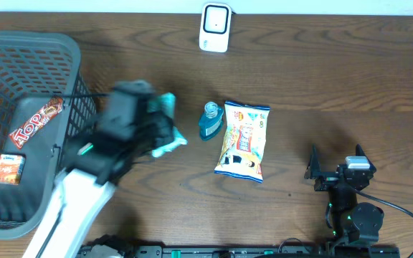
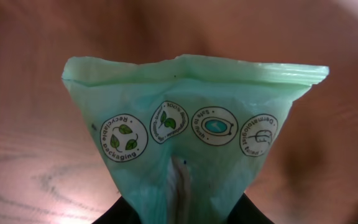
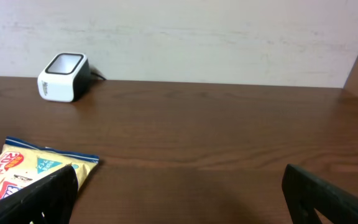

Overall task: Scan the item barcode
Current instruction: 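Carry the green wipes pack near the scanner and drop it left of bottle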

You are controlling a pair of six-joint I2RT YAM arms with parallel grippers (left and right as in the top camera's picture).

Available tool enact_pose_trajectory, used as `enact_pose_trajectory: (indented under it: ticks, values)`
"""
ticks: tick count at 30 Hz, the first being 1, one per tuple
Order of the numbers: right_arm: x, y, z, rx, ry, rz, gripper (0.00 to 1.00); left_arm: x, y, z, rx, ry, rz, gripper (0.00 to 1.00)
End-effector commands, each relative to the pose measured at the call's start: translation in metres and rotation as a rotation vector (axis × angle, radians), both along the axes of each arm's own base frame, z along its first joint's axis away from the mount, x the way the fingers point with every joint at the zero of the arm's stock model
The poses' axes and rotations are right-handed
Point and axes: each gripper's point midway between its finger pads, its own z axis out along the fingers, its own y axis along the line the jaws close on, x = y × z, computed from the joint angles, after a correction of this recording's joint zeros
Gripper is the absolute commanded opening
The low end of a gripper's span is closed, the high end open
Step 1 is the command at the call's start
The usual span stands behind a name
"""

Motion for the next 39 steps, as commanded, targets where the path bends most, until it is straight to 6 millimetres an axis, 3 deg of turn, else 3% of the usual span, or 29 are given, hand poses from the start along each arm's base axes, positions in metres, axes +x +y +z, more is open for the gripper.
enact_pose_trajectory:
  ticks: [1, 8, 14, 16, 27, 30, 32, 33, 35, 39]
  values:
    - [0.0, 0.001, -0.001, 0.01, 0.0, 0.003, 0.99, 0.008, 0.001, -0.046, 0.127, 0.113, 0.06, 0.23]
    - [0.0, 0.001, -0.001, 0.01, 0.0, 0.003, 0.99, 0.029, -0.011, -0.123, 0.143, 0.313, 0.244, 0.19]
    - [0.0, 0.001, -0.001, 0.01, 0.0, 0.003, 0.99, 0.04, -0.018, -0.153, 0.138, 0.35, 0.278, 0.2]
    - [0.0, 0.001, -0.001, 0.01, 0.0, 0.003, 0.99, 0.039, -0.018, -0.157, 0.147, 0.361, 0.278, 0.25]
    - [0.0, 0.001, 0.0, 0.01, 0.0, 0.003, 0.99, 0.028, -0.012, -0.15, 0.165, 0.385, 0.275, 0.37]
    - [0.0, 0.001, -0.001, 0.01, 0.0, 0.003, 0.99, 0.029, -0.013, -0.138, 0.148, 0.353, 0.265, 0.56]
    - [0.0, 0.001, -0.001, 0.01, 0.0, 0.003, 0.99, 0.03, -0.013, -0.128, 0.134, 0.324, 0.252, 0.82]
    - [0.0, 0.001, -0.001, 0.01, 0.0, 0.003, 0.99, 0.031, -0.013, -0.121, 0.125, 0.305, 0.244, 0.89]
    - [0.0, 0.001, -0.001, 0.01, 0.0, 0.003, 0.99, 0.031, -0.013, -0.105, 0.11, 0.263, 0.219, 0.99]
    - [0.0, 0.001, -0.001, 0.01, 0.0, 0.003, 0.99, 0.037, -0.011, -0.058, 0.088, 0.113, 0.131, 0.99]
